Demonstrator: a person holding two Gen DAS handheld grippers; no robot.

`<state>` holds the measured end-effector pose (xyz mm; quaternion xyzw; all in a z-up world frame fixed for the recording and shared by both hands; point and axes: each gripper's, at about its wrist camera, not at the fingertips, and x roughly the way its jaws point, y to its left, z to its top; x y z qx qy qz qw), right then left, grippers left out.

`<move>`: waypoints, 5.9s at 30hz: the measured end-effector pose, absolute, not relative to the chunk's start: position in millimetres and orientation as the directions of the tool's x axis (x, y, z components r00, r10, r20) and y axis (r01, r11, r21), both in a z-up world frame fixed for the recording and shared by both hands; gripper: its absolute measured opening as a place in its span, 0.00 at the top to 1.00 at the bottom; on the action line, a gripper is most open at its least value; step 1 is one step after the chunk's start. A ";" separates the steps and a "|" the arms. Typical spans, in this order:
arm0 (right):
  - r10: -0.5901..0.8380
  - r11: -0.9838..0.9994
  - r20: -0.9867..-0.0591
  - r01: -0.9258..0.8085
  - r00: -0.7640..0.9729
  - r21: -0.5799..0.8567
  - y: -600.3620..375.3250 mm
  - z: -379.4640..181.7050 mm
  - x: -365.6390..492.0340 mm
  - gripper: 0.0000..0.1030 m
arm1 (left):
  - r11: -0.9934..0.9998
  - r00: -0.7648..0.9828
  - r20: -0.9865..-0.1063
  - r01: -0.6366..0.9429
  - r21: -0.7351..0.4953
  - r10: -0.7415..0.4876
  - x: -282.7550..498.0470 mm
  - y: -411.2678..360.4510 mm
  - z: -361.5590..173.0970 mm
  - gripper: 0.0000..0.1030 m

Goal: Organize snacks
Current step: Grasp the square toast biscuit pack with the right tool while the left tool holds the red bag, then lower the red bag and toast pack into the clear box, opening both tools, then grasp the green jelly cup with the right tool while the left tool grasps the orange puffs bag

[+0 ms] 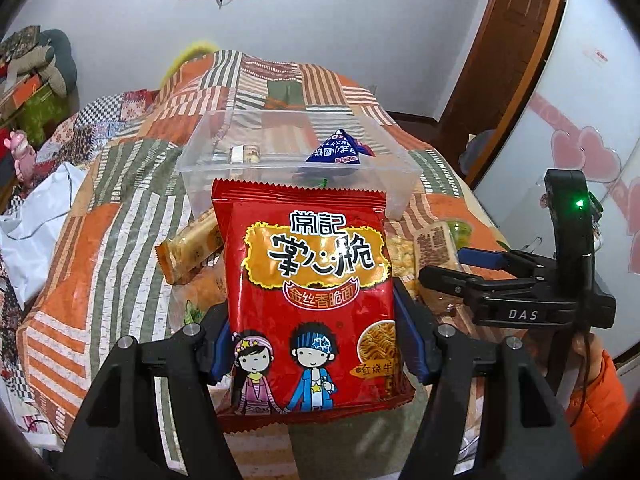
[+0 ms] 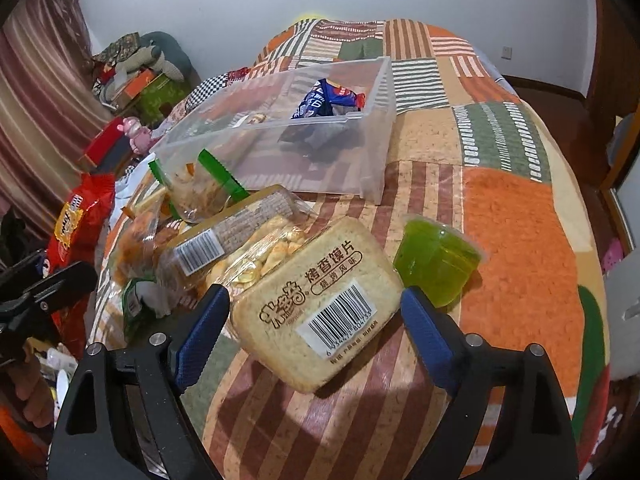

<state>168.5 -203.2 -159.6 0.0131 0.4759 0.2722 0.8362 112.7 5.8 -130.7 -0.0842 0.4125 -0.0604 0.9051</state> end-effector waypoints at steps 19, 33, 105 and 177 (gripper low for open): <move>0.463 0.865 -0.775 -0.412 0.431 0.287 -216.0 -155.1 171.1 0.61 | 0.973 0.662 -0.726 0.018 -0.229 -0.183 121.5 16.7 -133.0 0.36; 0.445 0.876 -0.753 -0.411 0.486 0.252 -222.2 -148.9 170.1 0.67 | 0.974 0.695 -0.700 0.000 -0.227 -0.163 124.4 28.7 -120.9 0.36; 0.435 0.876 -0.676 -0.452 0.594 0.166 -158.6 -123.5 261.0 0.66 | 0.979 0.562 -0.809 0.007 -0.204 -0.173 325.0 33.1 -163.9 0.35; 0.350 0.929 -0.794 -0.290 0.497 0.228 -246.3 -172.9 206.1 0.47 | 0.985 0.554 -0.825 -0.046 -0.165 -0.112 153.5 65.3 -201.5 0.18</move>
